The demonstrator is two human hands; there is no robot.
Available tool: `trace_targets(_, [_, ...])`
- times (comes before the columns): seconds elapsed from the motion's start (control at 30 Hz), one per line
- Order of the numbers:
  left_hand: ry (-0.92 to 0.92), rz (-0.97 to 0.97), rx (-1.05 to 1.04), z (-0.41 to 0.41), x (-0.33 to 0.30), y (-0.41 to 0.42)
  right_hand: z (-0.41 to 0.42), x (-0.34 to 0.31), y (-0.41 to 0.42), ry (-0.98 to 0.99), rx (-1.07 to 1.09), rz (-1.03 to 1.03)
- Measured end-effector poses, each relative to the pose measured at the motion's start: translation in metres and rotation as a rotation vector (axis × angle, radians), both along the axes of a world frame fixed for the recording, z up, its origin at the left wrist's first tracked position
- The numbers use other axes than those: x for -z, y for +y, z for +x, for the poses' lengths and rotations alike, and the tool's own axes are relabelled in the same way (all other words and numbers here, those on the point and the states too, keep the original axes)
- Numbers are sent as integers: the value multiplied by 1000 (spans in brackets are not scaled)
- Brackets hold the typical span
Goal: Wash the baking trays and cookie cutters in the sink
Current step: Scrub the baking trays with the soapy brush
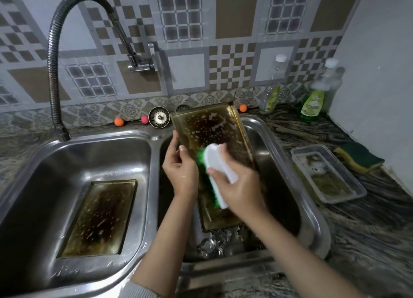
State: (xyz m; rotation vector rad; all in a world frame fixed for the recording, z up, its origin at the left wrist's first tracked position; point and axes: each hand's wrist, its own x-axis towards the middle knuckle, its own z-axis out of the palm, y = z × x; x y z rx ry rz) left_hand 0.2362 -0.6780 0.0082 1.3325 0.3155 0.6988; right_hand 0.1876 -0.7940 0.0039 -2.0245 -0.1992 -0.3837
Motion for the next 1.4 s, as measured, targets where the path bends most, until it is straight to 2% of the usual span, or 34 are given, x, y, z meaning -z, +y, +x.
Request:
trace_targets(0.1, [13, -10, -21, 0, 2, 13, -16, 4, -4, -9, -121, 11])
trace_targets(0.2, [22, -29, -24, -7, 6, 18, 15, 8, -45, 68, 51, -54])
trace_targets(0.27, [9, -31, -21, -10, 3, 10, 24, 7, -47, 76, 158, -22])
trace_targets(0.37, [-23, 16, -15, -9, -1, -3, -1, 4, -7, 21, -10, 45])
trace_targets(0.43, [-24, 5, -28, -9, -2, 1, -13, 7, -3, 3, -143, -4])
trace_targets(0.53, [-15, -47, -39, -11, 1, 12, 19, 11, -41, 49, -45, -73])
trace_targets(0.63, [-22, -33, -39, -11, -1, 2, 43, 0, -48, 44, 93, -19])
trace_targets(0.77, [-4, -23, -50, -1, -4, -1, 6, -8, 0, 9, -123, 43])
trace_targets(0.87, [-15, -17, -88, 3, -1, 10, -10, 0, -3, -18, -209, 34])
trace_targets(1.0, [23, -40, -47, -7, 1, -9, 31, -16, -5, -53, -130, 2])
trace_targets(1.13, [85, 2, 14, -21, 16, -21, 92, -28, -13, -65, 38, -34])
trace_targets(1.2, [93, 13, -26, -15, 16, -9, 90, -17, -21, -11, 4, -38])
trace_targets(1.3, [93, -4, -128, 3, 13, 19, 41, 22, -27, 101, -128, -54])
trace_targets(1.4, [91, 17, -99, 2, 17, 22, 34, 32, -29, 79, -142, -5])
